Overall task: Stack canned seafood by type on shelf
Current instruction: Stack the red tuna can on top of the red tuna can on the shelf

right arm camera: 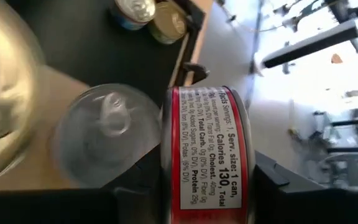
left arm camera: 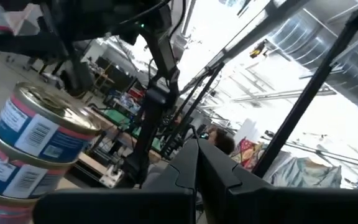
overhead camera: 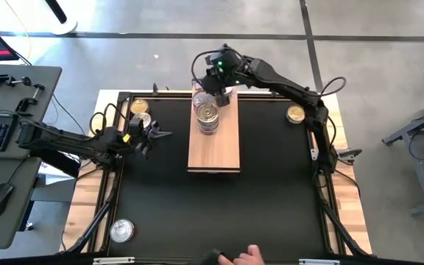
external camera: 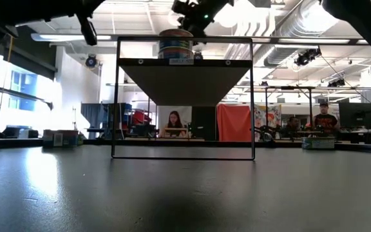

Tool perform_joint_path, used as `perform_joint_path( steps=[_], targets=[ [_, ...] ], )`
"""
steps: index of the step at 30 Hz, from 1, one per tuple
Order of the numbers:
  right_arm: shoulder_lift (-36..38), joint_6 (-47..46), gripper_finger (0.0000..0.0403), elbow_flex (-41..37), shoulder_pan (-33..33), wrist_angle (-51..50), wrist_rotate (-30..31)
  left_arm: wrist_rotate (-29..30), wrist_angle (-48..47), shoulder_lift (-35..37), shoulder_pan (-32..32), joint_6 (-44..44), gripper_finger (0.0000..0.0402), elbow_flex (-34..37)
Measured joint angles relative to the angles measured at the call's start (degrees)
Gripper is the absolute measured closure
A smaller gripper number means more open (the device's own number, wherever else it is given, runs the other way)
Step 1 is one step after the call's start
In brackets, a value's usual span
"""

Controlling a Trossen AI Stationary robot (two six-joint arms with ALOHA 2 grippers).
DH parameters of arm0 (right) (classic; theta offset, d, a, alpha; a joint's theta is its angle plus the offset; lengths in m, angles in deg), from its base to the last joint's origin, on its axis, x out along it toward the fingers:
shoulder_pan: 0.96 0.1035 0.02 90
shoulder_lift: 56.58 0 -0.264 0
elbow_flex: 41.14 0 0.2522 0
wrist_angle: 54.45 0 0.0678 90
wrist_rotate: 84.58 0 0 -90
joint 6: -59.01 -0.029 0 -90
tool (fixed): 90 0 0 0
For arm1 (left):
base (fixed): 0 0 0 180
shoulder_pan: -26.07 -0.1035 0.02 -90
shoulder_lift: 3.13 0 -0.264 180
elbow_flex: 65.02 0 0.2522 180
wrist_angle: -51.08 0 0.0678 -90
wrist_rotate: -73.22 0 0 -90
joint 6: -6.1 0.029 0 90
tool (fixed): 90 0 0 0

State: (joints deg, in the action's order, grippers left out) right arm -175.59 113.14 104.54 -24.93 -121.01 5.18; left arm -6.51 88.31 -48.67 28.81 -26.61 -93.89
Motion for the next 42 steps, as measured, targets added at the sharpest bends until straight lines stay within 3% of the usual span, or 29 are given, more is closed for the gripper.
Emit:
perform_joint_path(
  steps=[5, 13, 19, 24, 32, 42],
  targets=[
    [-1.7, -0.2, 0.0256, 0.0, 0.5, 4.0, -0.8, 0.4, -0.9, 0.2, 0.0, 0.3, 0.0401, 0.0],
    [-2.3, -2.7, 0.0265, 0.0, 0.4, 4.6, -3.3, 0.6, -2.8, 0.1, 0.0, 0.2, 0.0401, 0.0],
    [-2.3, -3.8, 0.0265, 0.0, 0.4, 4.1, -2.6, 0.6, -2.9, 0.1, 0.0, 0.2, 0.0402, 0.0],
    [-2.3, -6.5, 0.0265, 0.9, 0.2, 3.6, 1.5, 0.7, -3.1, 0.1, 0.0, 0.0, 0.0401, 0.0],
    [1.6, -9.6, 0.0265, 2.4, -0.4, 5.7, 0.9, 1.9, -3.2, 0.1, 0.0, -0.1, 0.0401, 0.0],
    [6.0, -13.4, 0.0265, 2.2, -2.1, -7.4, -6.7, 5.6, -4.1, 0.1, 0.0, -0.1, 0.0401, 0.0]
  ],
)
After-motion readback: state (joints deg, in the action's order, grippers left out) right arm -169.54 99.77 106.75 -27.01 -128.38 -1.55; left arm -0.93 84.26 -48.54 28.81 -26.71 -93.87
